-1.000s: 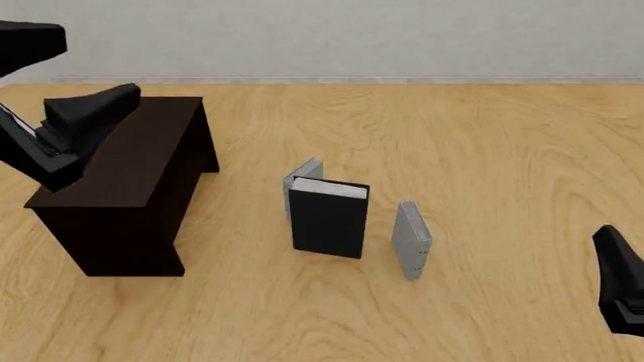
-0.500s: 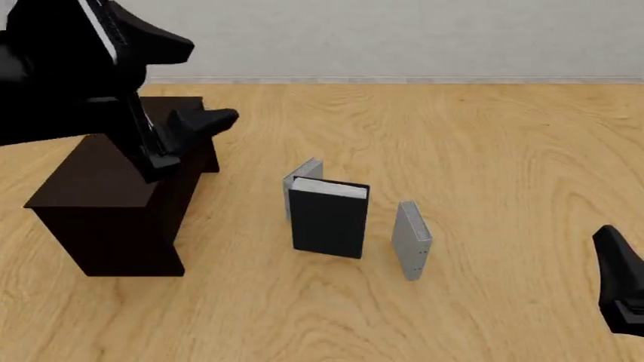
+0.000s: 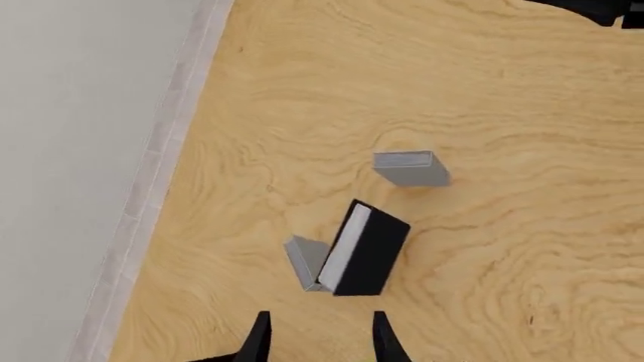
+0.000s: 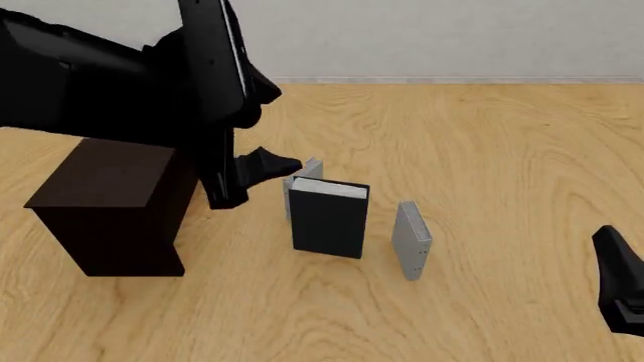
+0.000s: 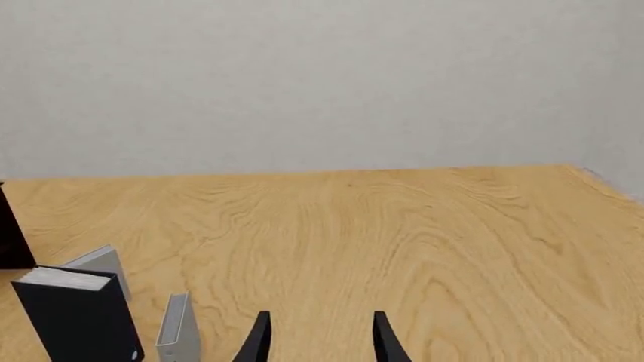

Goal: Pick up the book in the middle and place it on the cabinet shelf.

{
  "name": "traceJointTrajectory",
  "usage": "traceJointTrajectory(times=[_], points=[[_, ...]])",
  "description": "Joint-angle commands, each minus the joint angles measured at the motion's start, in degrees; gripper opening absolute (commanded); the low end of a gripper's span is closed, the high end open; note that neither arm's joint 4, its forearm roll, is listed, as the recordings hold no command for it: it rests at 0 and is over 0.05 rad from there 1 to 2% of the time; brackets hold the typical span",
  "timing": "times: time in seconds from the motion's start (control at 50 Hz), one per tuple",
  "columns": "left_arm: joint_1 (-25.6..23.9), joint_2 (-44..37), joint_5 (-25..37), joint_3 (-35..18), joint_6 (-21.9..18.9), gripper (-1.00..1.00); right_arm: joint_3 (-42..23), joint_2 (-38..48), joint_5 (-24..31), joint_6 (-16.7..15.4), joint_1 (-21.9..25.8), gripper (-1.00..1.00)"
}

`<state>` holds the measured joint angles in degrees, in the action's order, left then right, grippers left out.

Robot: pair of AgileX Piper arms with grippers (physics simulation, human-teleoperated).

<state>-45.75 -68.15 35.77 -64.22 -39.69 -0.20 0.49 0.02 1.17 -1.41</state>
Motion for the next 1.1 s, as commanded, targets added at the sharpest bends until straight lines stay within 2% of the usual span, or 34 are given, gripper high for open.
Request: traceJointTrajectory(times=[0.02,0.14,0.3,0.52,0.78,0.88,1.1], points=[[-3.0,-5.8,3.3,-2.0,-0.9,1.00,0.0,0.1,0.0,0.2,0.0,1.00],[-2.1,-8.4,3.0,-4.5,-1.7,1.00,0.0,0.2,0.0,0.3,0.0,1.00],[-1.8,-10.7,1.1,-4.0,-4.2,1.00,0.0,0.3,-0.1,0.4,-0.1,1.00],[-0.7,-14.9,-0.9,-3.3,-5.0,1.00,0.0,0.6,-0.2,0.7,-0.1,1.00],[-0.5,-15.8,-0.8,-2.3,-5.3,1.00,0.1,0.7,-0.2,0.7,0.0,1.00],[0.2,-16.9,-1.0,-3.6,-5.2,1.00,0.1,0.8,-0.3,0.7,0.0,1.00],[1.6,-19.5,-1.8,-3.6,-7.1,1.00,0.1,0.9,-0.3,0.8,0.0,1.00]])
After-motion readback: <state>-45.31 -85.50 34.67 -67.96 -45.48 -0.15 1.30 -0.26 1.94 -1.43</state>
